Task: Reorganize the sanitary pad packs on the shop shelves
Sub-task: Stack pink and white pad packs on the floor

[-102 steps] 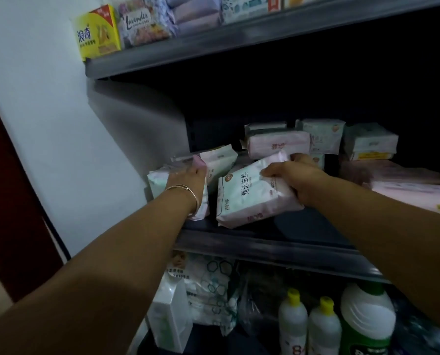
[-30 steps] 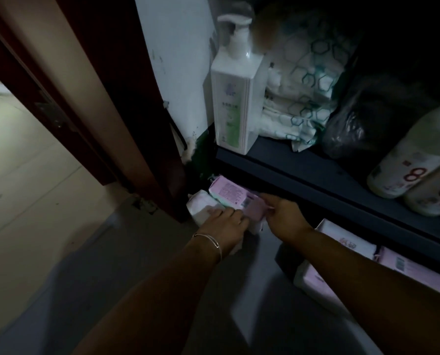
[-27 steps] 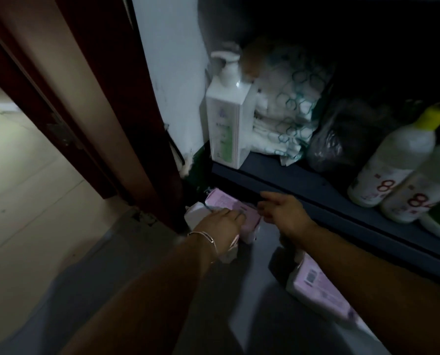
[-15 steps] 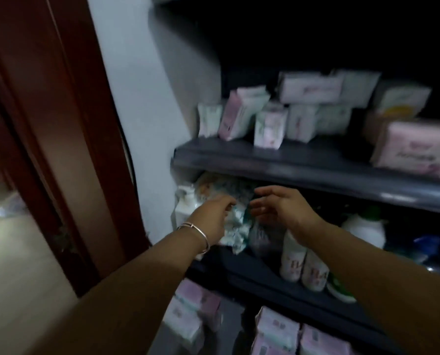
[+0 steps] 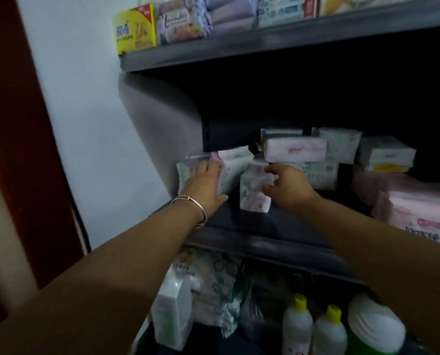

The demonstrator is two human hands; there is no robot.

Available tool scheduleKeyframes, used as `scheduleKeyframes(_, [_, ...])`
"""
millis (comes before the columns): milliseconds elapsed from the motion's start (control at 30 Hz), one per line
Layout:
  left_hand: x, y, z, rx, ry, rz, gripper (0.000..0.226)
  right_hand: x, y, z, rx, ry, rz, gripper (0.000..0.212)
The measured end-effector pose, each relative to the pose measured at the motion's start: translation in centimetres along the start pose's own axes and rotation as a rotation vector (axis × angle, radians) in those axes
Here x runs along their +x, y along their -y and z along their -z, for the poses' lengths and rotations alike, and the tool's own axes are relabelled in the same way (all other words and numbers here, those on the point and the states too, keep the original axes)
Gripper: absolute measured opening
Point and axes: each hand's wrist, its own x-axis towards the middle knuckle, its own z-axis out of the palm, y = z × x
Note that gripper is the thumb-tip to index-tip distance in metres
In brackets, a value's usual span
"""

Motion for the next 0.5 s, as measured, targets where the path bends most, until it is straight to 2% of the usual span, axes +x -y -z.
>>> scheduleKeyframes(233, [6.6,-0.8,-2.3,0.270,-0.064,0.026,0.082,5.0,-3.4,0.2,-0.564,-0.134,-0.032,0.066])
scheduleKeyframes(367, [9.3,-0.4,-3.5,0.364,-0.034,0.006,0.087,7.6,-4.7,-0.3,-0.673,-0.146,-0.097,0.083])
scheduleKeyframes(500, [11.1,0.3,-4.3,0.461,0.077,0.030,0.093,10.4,-4.7,-1.7,-0.778,-0.218,-0.031,0.091])
